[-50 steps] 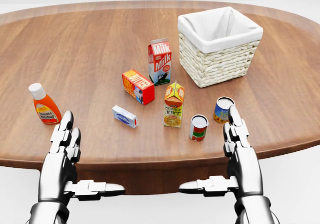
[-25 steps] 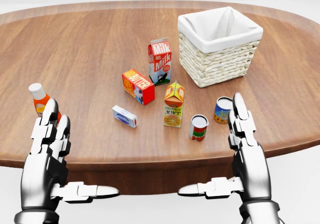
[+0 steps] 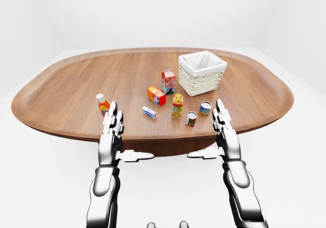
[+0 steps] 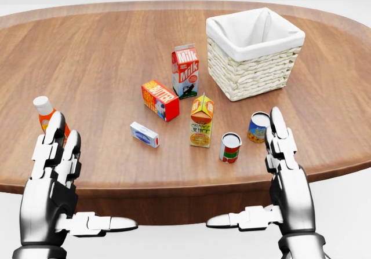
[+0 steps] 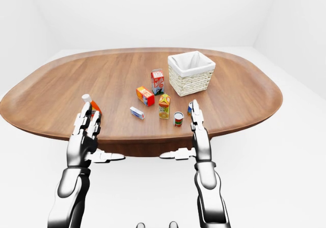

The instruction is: Pick up the alphabet soup and the tomato sauce, and put them in the basket.

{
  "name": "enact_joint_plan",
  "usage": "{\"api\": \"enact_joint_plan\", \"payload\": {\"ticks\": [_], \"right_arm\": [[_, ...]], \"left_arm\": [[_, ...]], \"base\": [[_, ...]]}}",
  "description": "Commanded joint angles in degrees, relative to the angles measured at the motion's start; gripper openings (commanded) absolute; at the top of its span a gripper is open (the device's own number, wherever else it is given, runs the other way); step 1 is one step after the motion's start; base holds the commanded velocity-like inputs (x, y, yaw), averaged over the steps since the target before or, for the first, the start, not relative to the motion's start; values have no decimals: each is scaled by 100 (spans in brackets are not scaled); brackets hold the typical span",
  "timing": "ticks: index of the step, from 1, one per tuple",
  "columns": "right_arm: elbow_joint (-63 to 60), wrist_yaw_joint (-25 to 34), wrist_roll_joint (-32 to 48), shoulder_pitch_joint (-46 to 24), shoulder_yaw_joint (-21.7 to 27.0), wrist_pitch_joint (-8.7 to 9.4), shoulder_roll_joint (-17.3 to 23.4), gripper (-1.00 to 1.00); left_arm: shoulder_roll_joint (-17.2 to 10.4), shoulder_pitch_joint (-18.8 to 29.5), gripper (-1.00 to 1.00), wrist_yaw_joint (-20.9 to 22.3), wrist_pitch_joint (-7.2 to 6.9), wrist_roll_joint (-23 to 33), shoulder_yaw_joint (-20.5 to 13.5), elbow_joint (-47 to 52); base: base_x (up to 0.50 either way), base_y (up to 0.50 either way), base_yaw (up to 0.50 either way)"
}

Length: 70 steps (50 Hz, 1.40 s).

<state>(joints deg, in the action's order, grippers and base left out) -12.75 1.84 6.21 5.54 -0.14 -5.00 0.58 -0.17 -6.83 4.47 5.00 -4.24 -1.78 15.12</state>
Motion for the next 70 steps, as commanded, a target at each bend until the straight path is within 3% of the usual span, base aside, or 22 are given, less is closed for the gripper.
{"api": "enact_joint_plan", "payload": {"ticks": [1, 70], "right_arm": [[-12, 16, 6, 19, -4, 0, -1, 100], [-46, 29, 1, 37, -20, 0, -5, 100]], "left_arm": [[3, -6, 100, 22, 0, -30, 0, -1], [-1, -5, 100, 58, 0, -66, 0, -22]], "base": [[15, 0, 0], [24, 0, 0]]}}
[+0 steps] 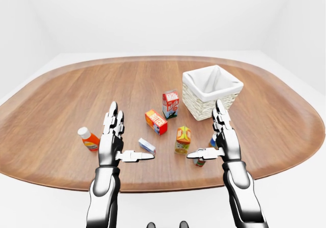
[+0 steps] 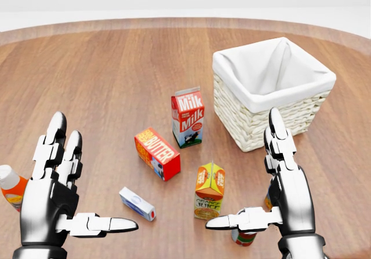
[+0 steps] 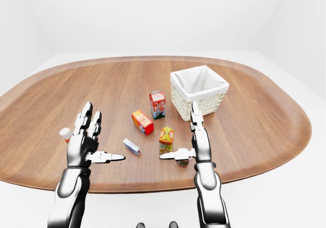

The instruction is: Pick up the alphabet soup and the tomato sauce, and put them in the basket.

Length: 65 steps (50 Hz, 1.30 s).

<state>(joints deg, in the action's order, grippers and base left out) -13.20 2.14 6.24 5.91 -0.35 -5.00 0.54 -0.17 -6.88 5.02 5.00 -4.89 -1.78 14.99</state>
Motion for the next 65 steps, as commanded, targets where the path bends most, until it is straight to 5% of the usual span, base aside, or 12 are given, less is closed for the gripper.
{"api": "enact_joint_plan", "payload": {"ticks": [1, 65], "right_arm": [[9, -1, -3, -1, 2, 0, 0, 100], [60, 19, -21, -9, 2, 0, 1, 100]], "left_arm": [[-1, -6, 100, 1, 0, -1, 0, 11], [-1, -16, 100, 33, 0, -41, 12, 4]], "base": [[27, 0, 0], [23, 0, 0]]}}
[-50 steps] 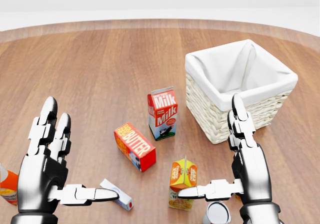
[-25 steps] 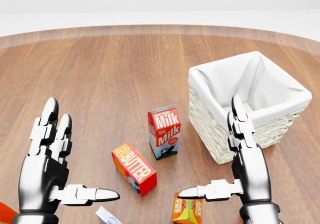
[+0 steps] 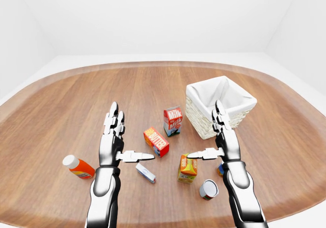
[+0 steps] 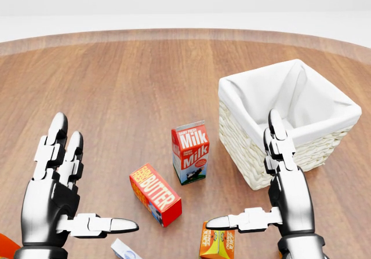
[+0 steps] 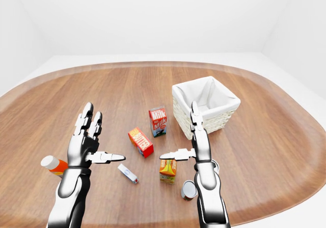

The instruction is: Pick up the alphabet soup and the tomato sauce, and put them in the basket.

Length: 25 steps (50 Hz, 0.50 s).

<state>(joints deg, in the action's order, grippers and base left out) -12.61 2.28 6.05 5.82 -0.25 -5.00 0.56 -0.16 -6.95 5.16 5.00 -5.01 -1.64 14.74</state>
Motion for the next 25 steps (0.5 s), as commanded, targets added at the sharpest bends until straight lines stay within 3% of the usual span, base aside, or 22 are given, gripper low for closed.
{"api": "enact_joint_plan", "payload": {"ticks": [1, 11, 18, 25], "right_arm": [[-10, 7, -2, -2, -9, 0, -1, 100], [-20, 6, 3, 16, -20, 0, -2, 100], [-317, -381, 452, 421, -179, 0, -66, 100], [-627, -201, 264, 643, -307, 0, -15, 100]], "left_arm": [[-1, -10, 100, 18, 0, -27, 0, 39], [1, -66, 100, 74, 0, -8, 30, 38], [-4, -24, 100, -2, 0, 43, -28, -69], [-2, -38, 100, -33, 0, 108, -2, -43]], "base": [[0, 0, 0], [0, 0, 0], [0, 0, 0], [0, 0, 0]]}}
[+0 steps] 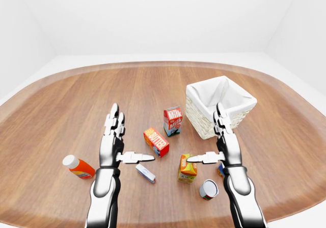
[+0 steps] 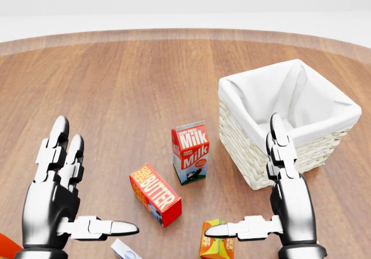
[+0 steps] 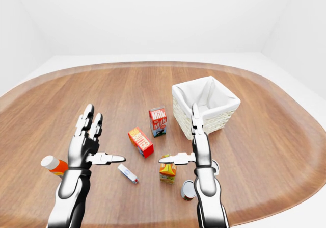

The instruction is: Pick up the alphabet soup and the tomato sauce, and put them in the basket.

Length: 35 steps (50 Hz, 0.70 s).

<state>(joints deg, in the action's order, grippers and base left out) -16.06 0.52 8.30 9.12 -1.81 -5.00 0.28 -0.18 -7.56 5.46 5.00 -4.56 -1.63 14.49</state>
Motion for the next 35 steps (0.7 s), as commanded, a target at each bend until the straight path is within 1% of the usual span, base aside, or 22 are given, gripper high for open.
{"api": "enact_joint_plan", "payload": {"ticks": [1, 6, 11, 12, 14, 16, 18, 20, 24, 31, 32, 35], "right_arm": [[-258, -18, 14, 340, -160, 0, 13, 100], [-332, 59, -18, 483, -106, 0, 64, 100], [-853, 143, 440, 840, 137, 0, 112, 100], [-1170, 276, 494, 1034, 184, 0, 141, 100], [-1373, 270, 1018, 1200, 253, 0, 109, 100], [-1489, 318, 1347, 1329, 293, 0, 70, 100], [-1523, 325, 1412, 1426, 353, 0, 14, 100], [-1510, 208, 1771, 1582, 421, 0, -32, 100], [-1377, 57, 2221, 1630, 542, 0, -107, 100], [-1236, 49, 2526, 1705, 755, 0, -159, 100], [-1165, -61, 2764, 1725, 815, 0, -168, 100], [-1107, -90, 2874, 1753, 896, 0, -206, 100]], "left_arm": [[0, 32, 100, -58, 0, 72, -2, -79], [-6, -2, 100, -36, 0, 96, 22, -51], [-3, -20, 100, -23, 0, 98, 27, -36], [-1, -18, 100, -28, 0, 114, 24, -78], [-2, -29, 100, -34, 0, 141, 36, -34], [-2, -12, 100, -40, 0, 144, 30, -67], [-4, -17, 100, -34, 0, 152, 35, -87], [-6, -32, 100, -21, 0, 172, 49, -109], [-14, -15, 100, 5, 0, 166, 46, -144], [-15, -37, 100, 31, 0, 205, 59, -164], [-15, -34, 100, 29, 0, 214, 59, -170], [-13, -48, 100, 28, 0, 231, 70, -141]], "base": [[0, 0, 0], [0, 0, 0], [0, 0, 0], [0, 0, 0], [0, 0, 0], [0, 0, 0], [0, 0, 0], [0, 0, 0], [0, 0, 0], [0, 0, 0], [0, 0, 0], [0, 0, 0]]}}
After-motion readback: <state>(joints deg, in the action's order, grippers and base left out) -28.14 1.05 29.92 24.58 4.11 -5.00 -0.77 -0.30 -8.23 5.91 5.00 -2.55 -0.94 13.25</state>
